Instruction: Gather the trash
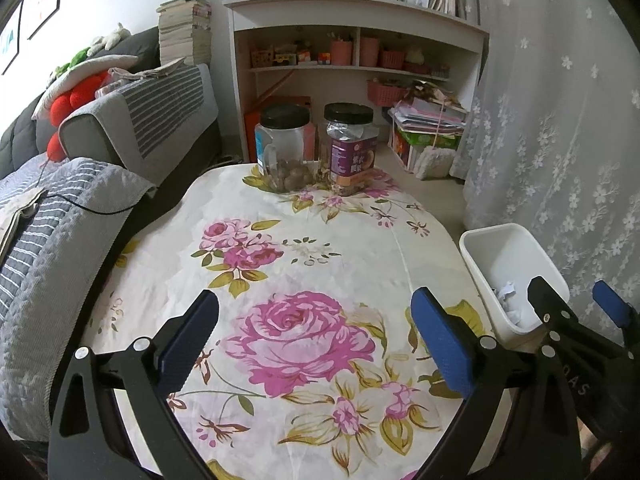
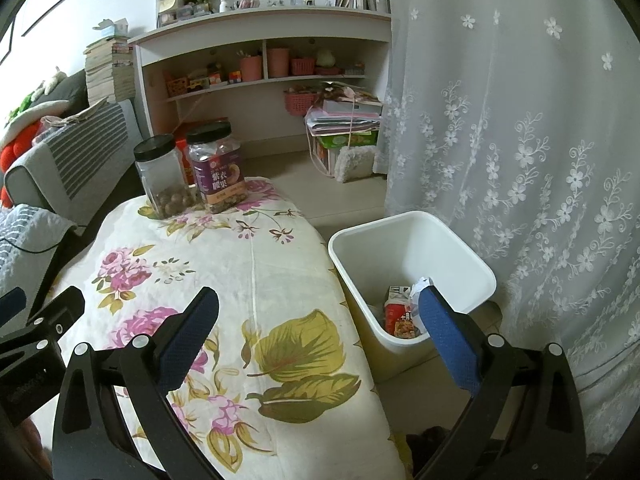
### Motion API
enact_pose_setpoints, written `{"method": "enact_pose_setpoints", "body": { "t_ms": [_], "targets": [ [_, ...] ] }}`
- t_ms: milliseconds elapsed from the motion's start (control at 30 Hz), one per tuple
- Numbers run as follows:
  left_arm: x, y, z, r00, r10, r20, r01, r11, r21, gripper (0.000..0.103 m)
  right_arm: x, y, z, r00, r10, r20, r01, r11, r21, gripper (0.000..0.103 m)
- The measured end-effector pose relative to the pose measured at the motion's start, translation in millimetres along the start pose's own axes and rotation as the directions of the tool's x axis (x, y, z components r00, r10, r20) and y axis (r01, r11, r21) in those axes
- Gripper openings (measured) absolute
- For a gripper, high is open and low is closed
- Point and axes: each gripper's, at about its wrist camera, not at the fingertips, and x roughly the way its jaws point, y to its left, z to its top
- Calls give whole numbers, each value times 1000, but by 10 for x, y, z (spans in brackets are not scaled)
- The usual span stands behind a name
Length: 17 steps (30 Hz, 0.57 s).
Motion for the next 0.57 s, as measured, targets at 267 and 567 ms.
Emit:
{"method": "enact_pose_setpoints", "body": {
  "t_ms": [267,567],
  "targets": [
    [14,0,8,1000,-5,-6,5,1000,-3,94,3,-1,-1,1000,1,-2,-1,1000,-1,96],
    [119,70,-8,998,2,-63,-5,999,-50,94,6,-8,-1,1000,2,-2,-2,1000,1,96]
  ]
}}
